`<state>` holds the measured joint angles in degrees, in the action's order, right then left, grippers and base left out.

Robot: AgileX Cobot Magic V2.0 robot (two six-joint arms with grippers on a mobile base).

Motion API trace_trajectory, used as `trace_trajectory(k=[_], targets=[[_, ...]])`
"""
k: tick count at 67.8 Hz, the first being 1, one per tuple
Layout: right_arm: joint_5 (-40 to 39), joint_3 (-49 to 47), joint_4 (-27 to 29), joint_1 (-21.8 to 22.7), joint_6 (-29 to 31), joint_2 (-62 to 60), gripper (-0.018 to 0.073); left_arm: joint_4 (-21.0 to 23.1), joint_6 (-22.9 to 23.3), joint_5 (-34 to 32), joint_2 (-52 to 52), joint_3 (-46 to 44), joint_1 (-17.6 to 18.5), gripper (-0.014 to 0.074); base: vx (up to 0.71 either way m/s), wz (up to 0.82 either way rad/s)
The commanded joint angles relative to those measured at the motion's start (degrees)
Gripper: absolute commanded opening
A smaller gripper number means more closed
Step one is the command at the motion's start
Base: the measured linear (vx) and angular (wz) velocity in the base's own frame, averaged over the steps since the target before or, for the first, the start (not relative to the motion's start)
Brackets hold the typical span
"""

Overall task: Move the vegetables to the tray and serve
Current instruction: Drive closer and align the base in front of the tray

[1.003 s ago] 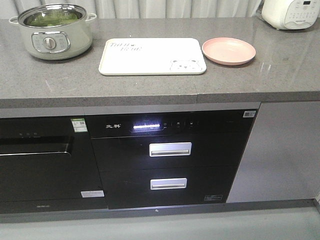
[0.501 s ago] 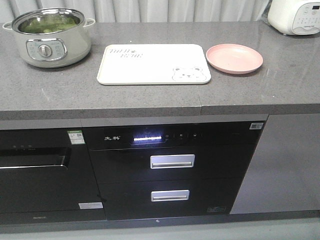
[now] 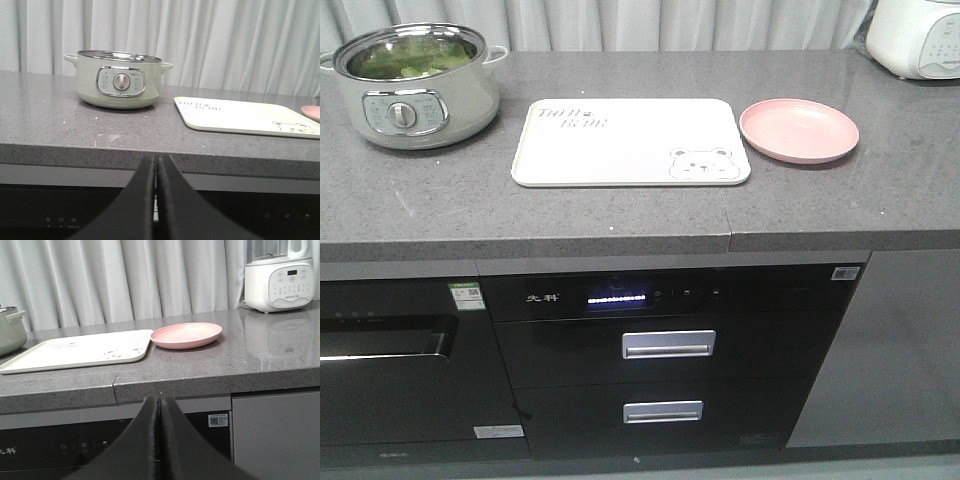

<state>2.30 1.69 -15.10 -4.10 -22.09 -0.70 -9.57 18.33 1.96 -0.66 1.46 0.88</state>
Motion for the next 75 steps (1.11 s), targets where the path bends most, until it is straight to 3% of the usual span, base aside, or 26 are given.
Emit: trace_trajectory(k=[1, 75], targets=[[-4.05, 0.74, -0.54, 0.24, 0.09, -0.32, -0.0003, 0.0, 0.39, -4.3, -0.08, 1.27, -0.04, -0.0006, 0.08, 0.01], [-4.05, 0.74, -0.54, 0.24, 0.09, -0.32, -0.0003, 0.0, 0.39, -4.3, -0.08, 1.27, -0.04, -0.0006, 0.07, 0.01]])
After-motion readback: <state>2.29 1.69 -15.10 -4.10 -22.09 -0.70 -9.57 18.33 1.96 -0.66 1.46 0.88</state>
